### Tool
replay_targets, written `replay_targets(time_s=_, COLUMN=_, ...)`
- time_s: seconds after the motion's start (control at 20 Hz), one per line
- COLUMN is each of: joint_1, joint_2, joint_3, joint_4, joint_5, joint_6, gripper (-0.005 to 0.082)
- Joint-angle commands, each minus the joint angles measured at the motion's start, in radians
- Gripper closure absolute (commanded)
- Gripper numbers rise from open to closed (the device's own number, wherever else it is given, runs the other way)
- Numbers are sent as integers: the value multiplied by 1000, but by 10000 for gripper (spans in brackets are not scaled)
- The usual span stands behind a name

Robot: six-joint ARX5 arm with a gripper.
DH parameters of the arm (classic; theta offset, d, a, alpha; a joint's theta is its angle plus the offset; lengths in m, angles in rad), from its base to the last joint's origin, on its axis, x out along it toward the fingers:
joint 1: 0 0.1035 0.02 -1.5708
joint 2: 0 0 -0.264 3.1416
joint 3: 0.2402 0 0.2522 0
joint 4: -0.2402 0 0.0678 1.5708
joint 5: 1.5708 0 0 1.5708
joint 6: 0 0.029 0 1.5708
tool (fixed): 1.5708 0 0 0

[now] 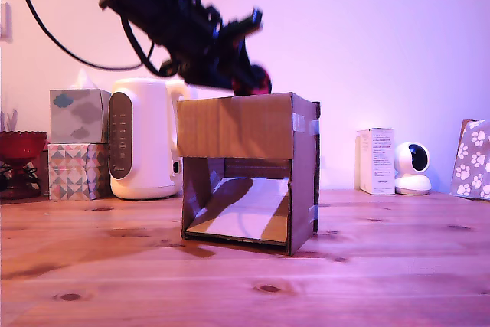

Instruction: Drop the footbag into the cardboard dice tower

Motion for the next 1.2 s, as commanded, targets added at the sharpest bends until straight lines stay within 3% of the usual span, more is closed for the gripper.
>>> replay_targets(time_s=0.0, joint_1=2, joint_2=-3, joint_3=16, joint_4=7, joint_5=5, joint_6=21, gripper=626)
replay_targets(time_s=0.1, joint_1=2, joint_2=-3, joint_3=21, joint_4=7, joint_5=8, joint_6=21, gripper=604)
replay_targets(time_s=0.15, joint_1=2, joint_2=-3, joint_3=24, joint_4=7, joint_5=10, joint_6=20, gripper=508)
replay_targets(time_s=0.25, joint_1=2, joint_2=-4, joint_3=33, joint_4=3, joint_5=22, joint_6=20, gripper=113)
replay_targets(time_s=0.3, joint_1=2, joint_2=-9, joint_3=42, joint_4=-14, joint_5=27, joint_6=20, gripper=-8)
replay_targets(time_s=0.5, joint_1=1, joint_2=-23, joint_3=90, joint_4=-113, joint_5=28, joint_6=19, gripper=-17)
replay_targets(time_s=0.6, joint_1=1, joint_2=-36, joint_3=98, joint_4=-162, joint_5=33, joint_6=20, gripper=6)
replay_targets(time_s=0.7, joint_1=1, joint_2=-51, joint_3=98, joint_4=-220, joint_5=46, joint_6=20, gripper=134)
replay_targets(time_s=0.75, joint_1=1, joint_2=-63, joint_3=98, joint_4=-255, joint_5=51, joint_6=21, gripper=293)
replay_targets(time_s=0.85, joint_1=1, joint_2=-80, joint_3=98, joint_4=-307, joint_5=63, joint_6=34, gripper=779)
replay_targets(time_s=0.9, joint_1=1, joint_2=-89, joint_3=98, joint_4=-321, joint_5=72, joint_6=41, gripper=746)
replay_targets(time_s=1.15, joint_1=2, joint_2=-132, joint_3=95, joint_4=-385, joint_5=77, joint_6=47, gripper=773)
